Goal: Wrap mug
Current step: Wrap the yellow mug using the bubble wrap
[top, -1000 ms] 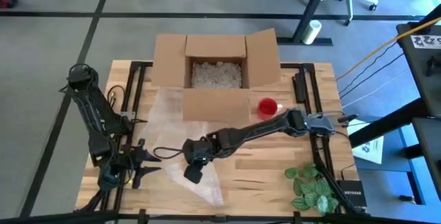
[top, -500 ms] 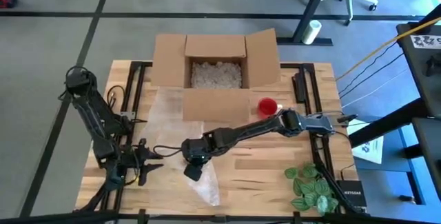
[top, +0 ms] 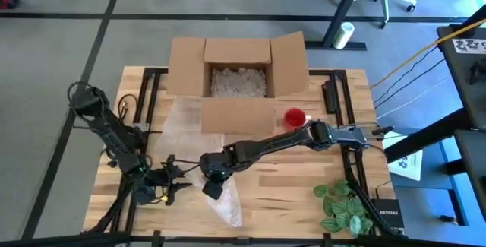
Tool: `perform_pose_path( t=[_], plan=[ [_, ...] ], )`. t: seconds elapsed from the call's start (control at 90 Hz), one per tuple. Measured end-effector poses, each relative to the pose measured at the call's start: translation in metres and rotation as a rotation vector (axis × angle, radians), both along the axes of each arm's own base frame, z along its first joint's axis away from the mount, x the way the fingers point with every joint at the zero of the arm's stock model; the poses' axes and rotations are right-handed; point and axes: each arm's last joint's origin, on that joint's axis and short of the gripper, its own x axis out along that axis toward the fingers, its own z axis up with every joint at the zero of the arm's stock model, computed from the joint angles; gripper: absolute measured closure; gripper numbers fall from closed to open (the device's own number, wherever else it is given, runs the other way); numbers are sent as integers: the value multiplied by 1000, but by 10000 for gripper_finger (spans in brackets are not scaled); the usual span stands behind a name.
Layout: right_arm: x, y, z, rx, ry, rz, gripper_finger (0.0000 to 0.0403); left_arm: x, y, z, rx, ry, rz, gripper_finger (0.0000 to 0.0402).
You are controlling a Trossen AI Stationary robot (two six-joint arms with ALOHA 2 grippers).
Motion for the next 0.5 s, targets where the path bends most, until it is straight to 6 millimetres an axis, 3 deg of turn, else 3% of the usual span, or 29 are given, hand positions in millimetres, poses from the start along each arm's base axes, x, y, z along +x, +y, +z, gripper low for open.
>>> perform_pose_path(
  t=[0.367, 0.5],
  plan=[
    [-3, 5, 0, 32, 26, 33, 403, 41, 7, -10, 3, -11, -91, 328],
    [-13, 10, 5, 12, 87, 44, 403, 54, 11, -11, -13, -54, -106, 336]
  ],
)
